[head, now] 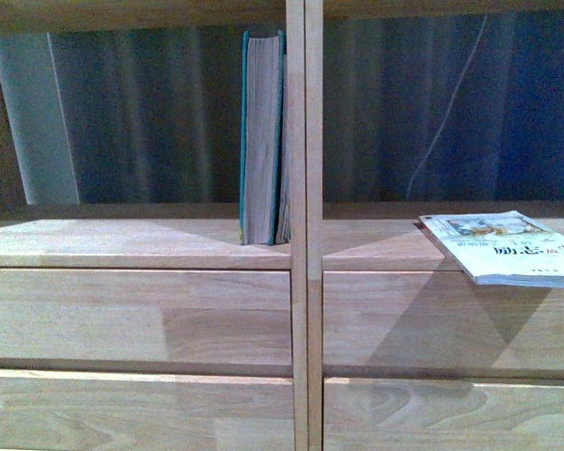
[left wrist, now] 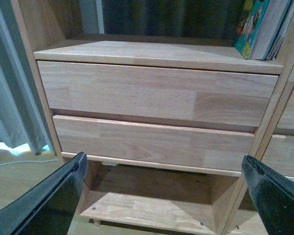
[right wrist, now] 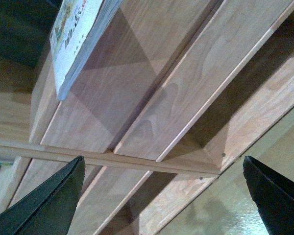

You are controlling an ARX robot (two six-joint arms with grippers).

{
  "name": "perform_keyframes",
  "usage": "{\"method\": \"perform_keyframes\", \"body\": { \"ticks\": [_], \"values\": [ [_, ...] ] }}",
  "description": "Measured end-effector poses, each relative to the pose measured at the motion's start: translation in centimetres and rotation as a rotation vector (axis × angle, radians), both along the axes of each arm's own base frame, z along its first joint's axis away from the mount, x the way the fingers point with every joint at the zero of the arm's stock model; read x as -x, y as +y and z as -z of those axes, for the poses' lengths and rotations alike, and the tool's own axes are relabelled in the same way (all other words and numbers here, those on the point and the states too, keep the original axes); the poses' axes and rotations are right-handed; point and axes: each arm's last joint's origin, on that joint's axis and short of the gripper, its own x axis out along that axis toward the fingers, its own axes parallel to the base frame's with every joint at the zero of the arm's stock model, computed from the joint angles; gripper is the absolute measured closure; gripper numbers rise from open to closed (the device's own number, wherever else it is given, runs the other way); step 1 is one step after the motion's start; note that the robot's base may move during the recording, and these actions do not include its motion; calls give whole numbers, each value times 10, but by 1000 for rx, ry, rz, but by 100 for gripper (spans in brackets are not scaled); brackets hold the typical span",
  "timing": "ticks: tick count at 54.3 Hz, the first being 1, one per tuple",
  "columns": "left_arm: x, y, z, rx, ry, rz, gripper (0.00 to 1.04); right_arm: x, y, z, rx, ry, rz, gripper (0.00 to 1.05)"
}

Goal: Organize books on shelf

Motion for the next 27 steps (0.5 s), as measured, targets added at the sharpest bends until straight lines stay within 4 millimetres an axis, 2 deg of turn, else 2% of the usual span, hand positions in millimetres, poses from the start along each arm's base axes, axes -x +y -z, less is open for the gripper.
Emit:
{"method": "perform_keyframes", "body": {
  "ticks": [11,20,27],
  "values": [
    [0,0,0,0,0,0,7,-64,3,-1,-135,-1,28,7],
    [0,0,0,0,0,0,7,-96,5,-2,-190,-7,41,7],
    [0,0,0,0,0,0,7,-118,5,-12,-231,-36,54,7]
  ]
}}
